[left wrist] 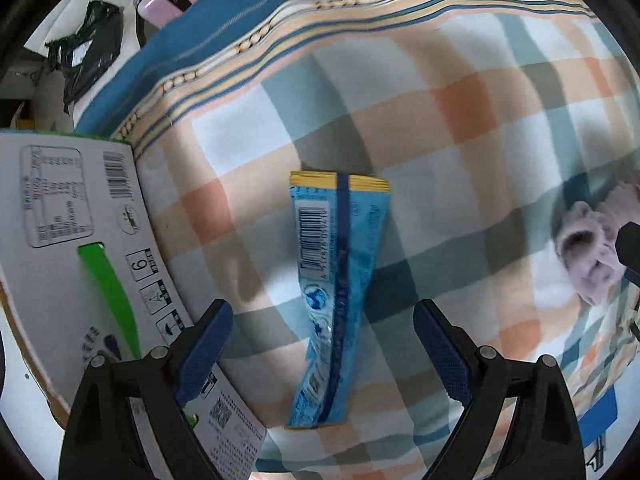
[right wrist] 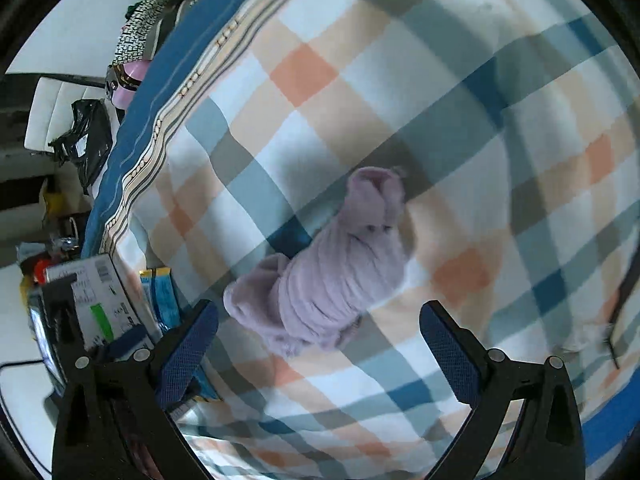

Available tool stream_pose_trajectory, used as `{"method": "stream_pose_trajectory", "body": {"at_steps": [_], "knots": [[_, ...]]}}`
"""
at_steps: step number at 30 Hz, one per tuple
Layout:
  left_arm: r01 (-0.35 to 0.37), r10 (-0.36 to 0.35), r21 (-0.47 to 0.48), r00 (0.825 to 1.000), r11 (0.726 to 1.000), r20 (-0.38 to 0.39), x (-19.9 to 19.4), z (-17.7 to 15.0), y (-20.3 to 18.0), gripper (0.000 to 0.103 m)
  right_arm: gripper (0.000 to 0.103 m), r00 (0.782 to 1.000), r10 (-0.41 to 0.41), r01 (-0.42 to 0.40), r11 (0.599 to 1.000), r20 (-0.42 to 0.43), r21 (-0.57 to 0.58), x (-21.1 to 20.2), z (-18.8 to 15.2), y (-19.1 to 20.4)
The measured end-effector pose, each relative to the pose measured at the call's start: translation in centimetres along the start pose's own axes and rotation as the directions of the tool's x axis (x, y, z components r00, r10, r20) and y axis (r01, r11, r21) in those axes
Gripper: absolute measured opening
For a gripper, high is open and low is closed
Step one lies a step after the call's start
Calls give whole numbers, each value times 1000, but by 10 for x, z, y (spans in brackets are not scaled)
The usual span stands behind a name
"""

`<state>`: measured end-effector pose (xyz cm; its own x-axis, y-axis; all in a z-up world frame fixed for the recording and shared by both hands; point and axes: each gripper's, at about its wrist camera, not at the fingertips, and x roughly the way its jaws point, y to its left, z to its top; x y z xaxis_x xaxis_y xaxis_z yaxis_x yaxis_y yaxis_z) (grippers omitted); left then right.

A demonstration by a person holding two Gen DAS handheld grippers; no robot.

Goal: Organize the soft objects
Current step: 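Grasp the blue stick packet with the left tool while the right tool grasps the lilac cloth, then carry the packet and cloth into the box and open both tools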

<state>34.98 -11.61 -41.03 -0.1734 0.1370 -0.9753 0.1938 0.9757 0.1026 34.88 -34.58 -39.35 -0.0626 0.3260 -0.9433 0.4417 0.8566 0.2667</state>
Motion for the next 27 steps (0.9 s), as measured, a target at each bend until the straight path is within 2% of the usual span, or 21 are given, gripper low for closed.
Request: {"method": "stream_pose_trajectory", "body": {"at_steps": [4, 9, 11, 14, 17, 22, 27], "knots": [[-19, 19, 16, 1000, 1000, -2, 7, 0, -2, 84, 97, 1000, -11, 11, 1000, -28, 9, 16, 4, 7], [-4, 4, 24, 1000, 1000, 3, 11, 1, -15, 61, 86, 999, -1, 3, 1000, -53, 29, 30, 6, 14], [15, -15, 21, 1000, 1000, 0, 11, 1, -20, 46, 81, 998, -5, 7, 999, -59, 32, 32, 7, 16], [20, -20, 8, 1000, 1000, 5, 5, 6, -31, 35, 68, 997, -13, 16, 999, -71, 36, 36, 8, 17], [20, -20, -2, 1000, 1000, 12, 3, 7, -35, 25, 62, 997, -40, 42, 999, -72, 21, 39, 8, 21], [28, -27, -17, 999, 999, 19, -2, 9, -33, 19, 52, 995, -86, 85, 996, -54, -17, 41, 5, 28], [34, -34, -26, 999, 999, 36, -8, 9, -25, 17, 42, 995, -94, 92, 995, -45, -37, 41, -1, 33]]}}
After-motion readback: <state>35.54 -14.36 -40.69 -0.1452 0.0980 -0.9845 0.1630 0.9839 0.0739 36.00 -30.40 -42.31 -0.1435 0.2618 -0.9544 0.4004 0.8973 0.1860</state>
